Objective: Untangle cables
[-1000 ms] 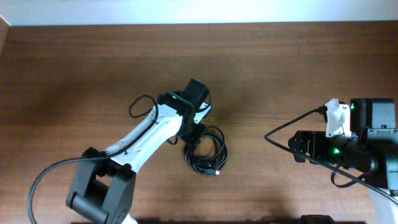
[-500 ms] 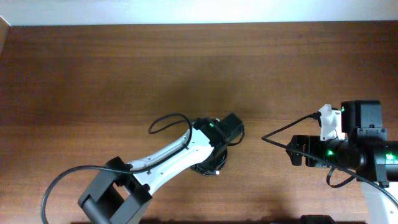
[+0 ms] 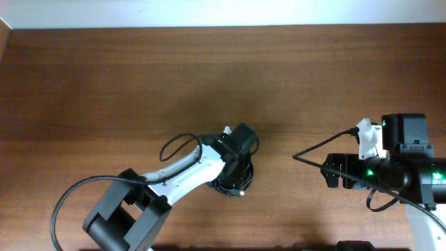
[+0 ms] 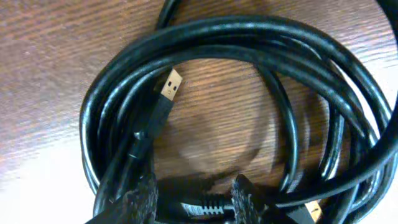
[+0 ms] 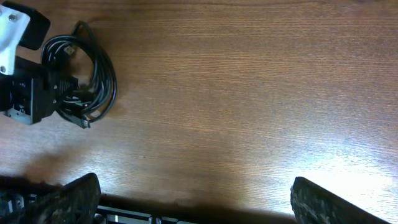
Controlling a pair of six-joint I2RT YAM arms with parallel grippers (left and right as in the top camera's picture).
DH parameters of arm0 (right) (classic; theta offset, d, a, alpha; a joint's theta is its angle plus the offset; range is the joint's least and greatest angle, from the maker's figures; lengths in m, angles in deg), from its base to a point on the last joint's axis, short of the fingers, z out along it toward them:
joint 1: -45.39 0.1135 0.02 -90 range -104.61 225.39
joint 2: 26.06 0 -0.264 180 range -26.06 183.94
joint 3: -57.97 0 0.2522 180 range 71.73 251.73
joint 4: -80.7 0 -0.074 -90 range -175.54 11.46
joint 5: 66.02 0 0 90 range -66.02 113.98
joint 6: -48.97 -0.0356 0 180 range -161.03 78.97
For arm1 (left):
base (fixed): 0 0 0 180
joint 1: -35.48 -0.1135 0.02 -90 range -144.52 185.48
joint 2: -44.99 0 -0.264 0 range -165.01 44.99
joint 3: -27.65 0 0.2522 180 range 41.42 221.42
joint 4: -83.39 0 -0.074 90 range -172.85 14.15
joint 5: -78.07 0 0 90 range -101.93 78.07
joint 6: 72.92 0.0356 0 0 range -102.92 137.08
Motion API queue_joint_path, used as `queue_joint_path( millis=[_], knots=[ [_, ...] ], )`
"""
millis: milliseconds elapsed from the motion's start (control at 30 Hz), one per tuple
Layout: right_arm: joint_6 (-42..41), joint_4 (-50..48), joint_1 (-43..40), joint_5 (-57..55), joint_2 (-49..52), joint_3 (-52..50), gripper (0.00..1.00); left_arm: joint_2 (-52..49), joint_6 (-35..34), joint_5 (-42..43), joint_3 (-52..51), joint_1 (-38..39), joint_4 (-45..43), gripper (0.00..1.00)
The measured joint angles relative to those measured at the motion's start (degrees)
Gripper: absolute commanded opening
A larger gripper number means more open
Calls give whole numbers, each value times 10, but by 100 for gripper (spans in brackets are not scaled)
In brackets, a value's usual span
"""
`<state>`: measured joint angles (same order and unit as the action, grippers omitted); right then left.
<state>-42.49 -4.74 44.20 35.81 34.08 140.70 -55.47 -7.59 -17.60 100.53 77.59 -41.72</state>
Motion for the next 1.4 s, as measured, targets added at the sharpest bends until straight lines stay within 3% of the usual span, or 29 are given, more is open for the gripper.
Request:
queue_joint_path(
  millis=[233, 500, 733, 767, 833, 967, 1000, 1233, 1400],
  knots=[
    [0, 0, 0, 0, 0, 0, 97, 0, 82, 8, 51, -43, 43, 42],
    [0, 0, 0, 0, 0, -1, 97, 0, 91, -46, 51, -60, 69, 41],
    [0, -5, 0, 0, 0, -17, 97, 0, 91, -3, 1, -91, 56, 41],
    [0, -5, 0, 0, 0, -17, 97, 0, 91, 0, 0, -91, 56, 37],
    [0, -5, 0, 0, 0, -17, 97, 0, 91, 8, 0, -91, 56, 0],
    [0, -6, 0, 0, 0, -17, 96, 0, 92, 10, 0, -91, 53, 4],
    [0, -6, 0, 0, 0, -17, 96, 0, 92, 10, 0, -91, 53, 20],
    [0, -6, 0, 0, 0, -17, 96, 0, 92, 12, 0, -91, 47, 19],
    [0, -9, 0, 0, 0, -17, 96, 0, 92, 12, 10, -91, 64, 12]
  ],
)
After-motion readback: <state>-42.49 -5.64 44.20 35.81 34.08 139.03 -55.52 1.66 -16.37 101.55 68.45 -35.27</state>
